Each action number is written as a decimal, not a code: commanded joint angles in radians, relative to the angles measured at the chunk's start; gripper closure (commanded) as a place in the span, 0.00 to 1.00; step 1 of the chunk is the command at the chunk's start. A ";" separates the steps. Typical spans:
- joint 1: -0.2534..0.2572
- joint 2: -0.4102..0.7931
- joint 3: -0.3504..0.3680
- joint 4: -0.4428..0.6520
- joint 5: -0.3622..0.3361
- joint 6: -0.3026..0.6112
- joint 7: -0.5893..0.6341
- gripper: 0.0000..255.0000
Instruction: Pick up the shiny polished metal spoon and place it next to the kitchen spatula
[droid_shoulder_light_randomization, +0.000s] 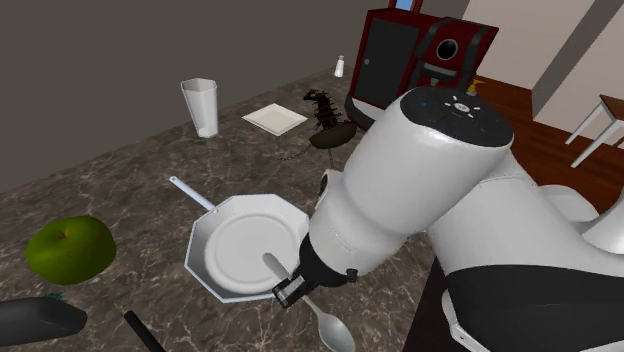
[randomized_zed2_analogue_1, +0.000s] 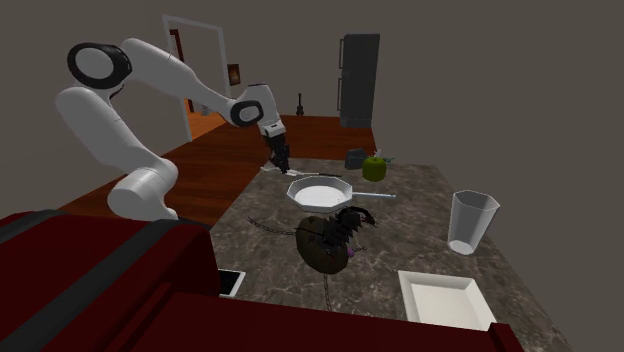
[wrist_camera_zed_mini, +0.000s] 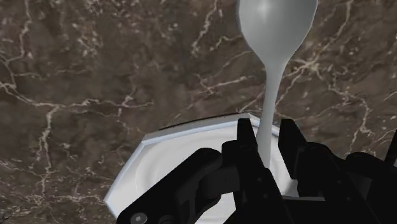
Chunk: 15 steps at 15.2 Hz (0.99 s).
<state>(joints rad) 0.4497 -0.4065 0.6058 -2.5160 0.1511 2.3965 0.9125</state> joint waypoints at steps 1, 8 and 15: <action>0.016 -0.006 0.040 0.012 0.004 -0.015 0.055 1.00; 0.051 0.005 0.197 0.072 0.002 -0.056 0.252 1.00; 0.027 0.063 0.295 0.067 -0.036 0.005 0.352 1.00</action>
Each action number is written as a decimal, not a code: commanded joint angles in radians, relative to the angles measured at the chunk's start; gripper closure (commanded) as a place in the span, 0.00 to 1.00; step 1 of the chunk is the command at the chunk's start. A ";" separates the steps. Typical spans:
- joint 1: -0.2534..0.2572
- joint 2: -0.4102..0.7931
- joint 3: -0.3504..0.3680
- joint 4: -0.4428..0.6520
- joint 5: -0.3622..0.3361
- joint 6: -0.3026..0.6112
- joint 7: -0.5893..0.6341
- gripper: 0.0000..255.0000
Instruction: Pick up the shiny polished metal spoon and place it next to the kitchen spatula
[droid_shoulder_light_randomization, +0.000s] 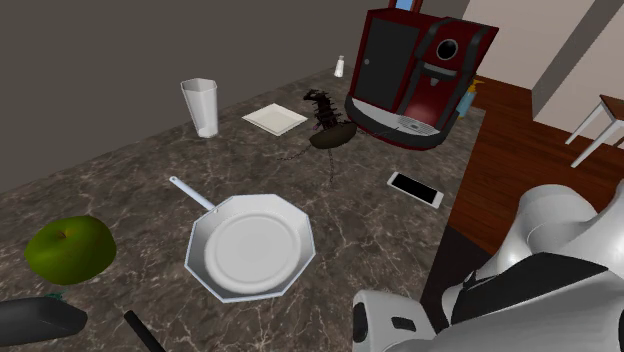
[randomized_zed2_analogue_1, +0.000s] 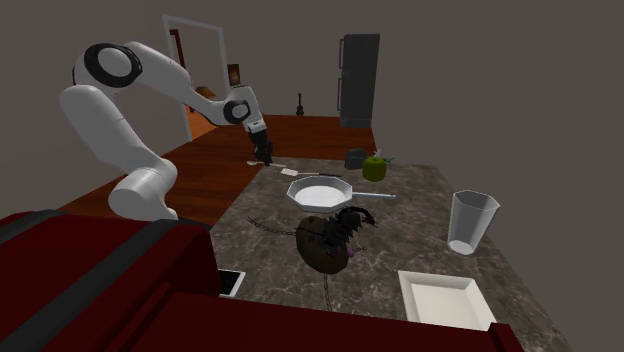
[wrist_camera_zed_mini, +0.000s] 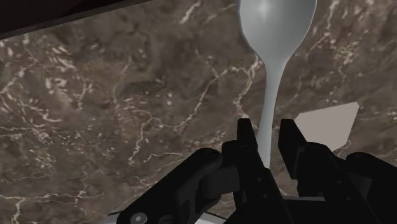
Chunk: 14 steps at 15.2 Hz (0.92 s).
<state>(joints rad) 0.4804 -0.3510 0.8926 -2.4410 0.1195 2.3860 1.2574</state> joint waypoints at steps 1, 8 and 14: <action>-0.010 0.017 0.017 -0.015 -0.012 0.030 0.015 1.00; -0.072 0.094 0.092 -0.057 -0.087 0.135 0.085 1.00; -0.090 0.114 0.111 -0.065 -0.111 0.157 0.105 1.00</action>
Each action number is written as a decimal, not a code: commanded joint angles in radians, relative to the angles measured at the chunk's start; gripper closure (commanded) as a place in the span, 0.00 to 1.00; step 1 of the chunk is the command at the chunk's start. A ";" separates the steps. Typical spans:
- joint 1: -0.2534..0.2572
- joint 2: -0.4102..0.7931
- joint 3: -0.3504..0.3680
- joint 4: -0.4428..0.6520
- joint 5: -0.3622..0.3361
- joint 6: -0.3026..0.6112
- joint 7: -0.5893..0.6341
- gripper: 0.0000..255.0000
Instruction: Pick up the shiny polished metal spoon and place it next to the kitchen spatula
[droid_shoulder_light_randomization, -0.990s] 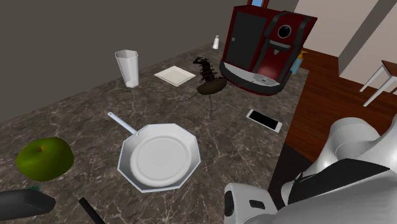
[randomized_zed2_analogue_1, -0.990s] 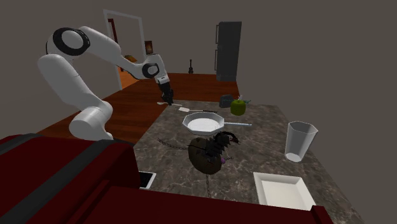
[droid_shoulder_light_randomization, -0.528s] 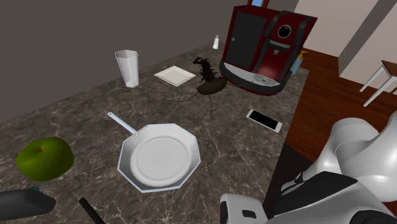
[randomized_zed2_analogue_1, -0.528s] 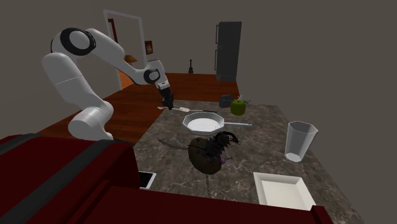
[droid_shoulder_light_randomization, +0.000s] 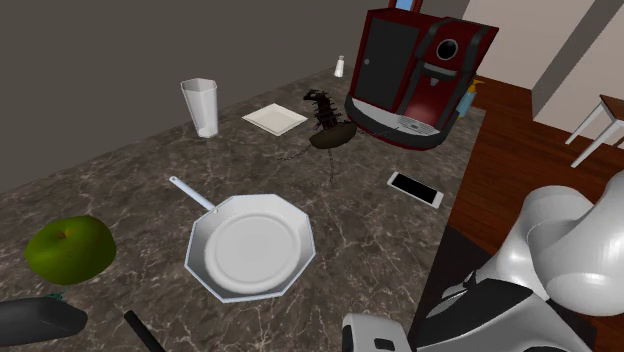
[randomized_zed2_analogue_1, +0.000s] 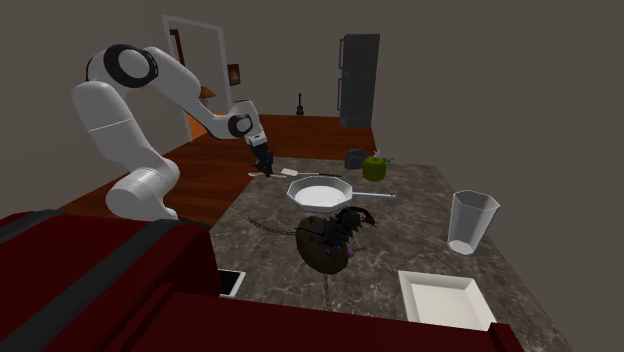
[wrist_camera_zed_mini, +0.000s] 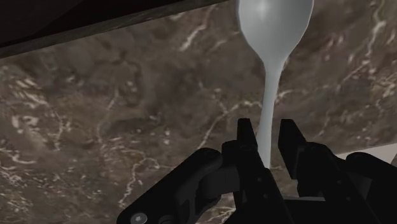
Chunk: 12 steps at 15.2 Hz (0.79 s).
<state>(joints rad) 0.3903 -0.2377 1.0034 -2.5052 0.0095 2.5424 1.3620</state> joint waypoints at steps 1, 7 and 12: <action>0.000 0.000 0.000 0.000 0.000 0.001 0.000 1.00; 0.000 0.000 0.000 0.000 0.000 0.000 0.000 0.00; 0.097 -0.112 -0.089 0.022 0.114 -0.113 -0.083 0.00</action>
